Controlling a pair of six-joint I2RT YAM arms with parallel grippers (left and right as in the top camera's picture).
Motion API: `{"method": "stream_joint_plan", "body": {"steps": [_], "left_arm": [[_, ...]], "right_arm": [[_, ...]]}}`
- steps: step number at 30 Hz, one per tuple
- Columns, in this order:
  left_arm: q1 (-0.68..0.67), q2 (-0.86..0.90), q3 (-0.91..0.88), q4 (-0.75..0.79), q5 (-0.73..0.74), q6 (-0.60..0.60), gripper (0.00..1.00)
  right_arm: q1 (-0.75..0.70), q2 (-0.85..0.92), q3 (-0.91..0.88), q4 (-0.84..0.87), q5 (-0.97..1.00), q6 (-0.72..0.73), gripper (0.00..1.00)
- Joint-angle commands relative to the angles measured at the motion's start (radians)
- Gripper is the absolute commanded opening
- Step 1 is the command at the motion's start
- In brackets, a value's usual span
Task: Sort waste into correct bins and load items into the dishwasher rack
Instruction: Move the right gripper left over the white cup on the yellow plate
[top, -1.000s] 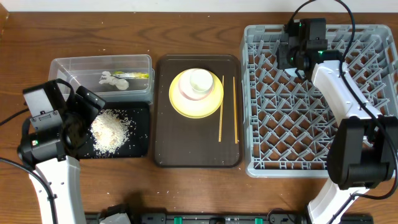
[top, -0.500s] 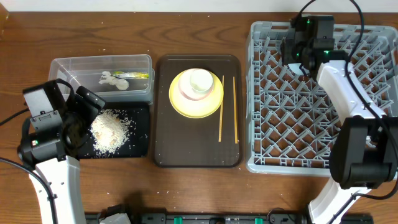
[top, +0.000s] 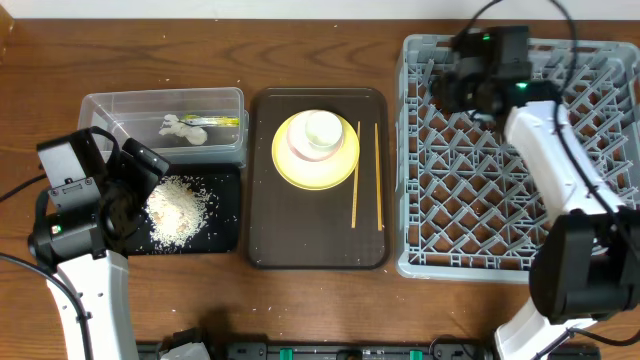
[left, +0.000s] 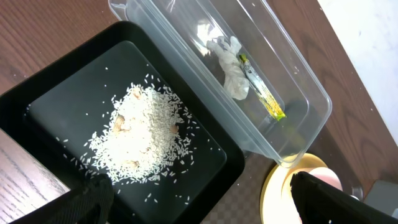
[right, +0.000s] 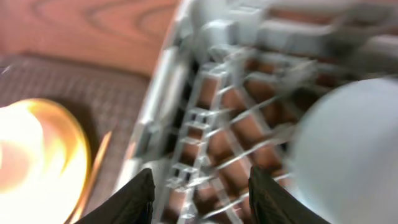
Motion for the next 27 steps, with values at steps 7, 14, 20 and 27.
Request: {"method": "stream_joint_plan", "body": {"steps": [7, 14, 20, 27], "left_arm": [[0.005, 0.002, 0.015, 0.0, -0.002, -0.008, 0.94], [0.005, 0.002, 0.015, 0.0, -0.002, -0.008, 0.94], [0.005, 0.002, 0.015, 0.0, -0.002, -0.008, 0.94], [0.005, 0.002, 0.015, 0.0, -0.002, -0.008, 0.94]], "right_arm": [[0.192, -0.006, -0.003, -0.105, 0.179, 0.082, 0.4], [0.275, -0.006, -0.007, -0.183, 0.395, 0.165, 0.38], [0.289, -0.006, -0.028, -0.224, 0.382, 0.269, 0.36], [0.309, -0.006, -0.092, -0.205, 0.381, 0.295, 0.3]]}}
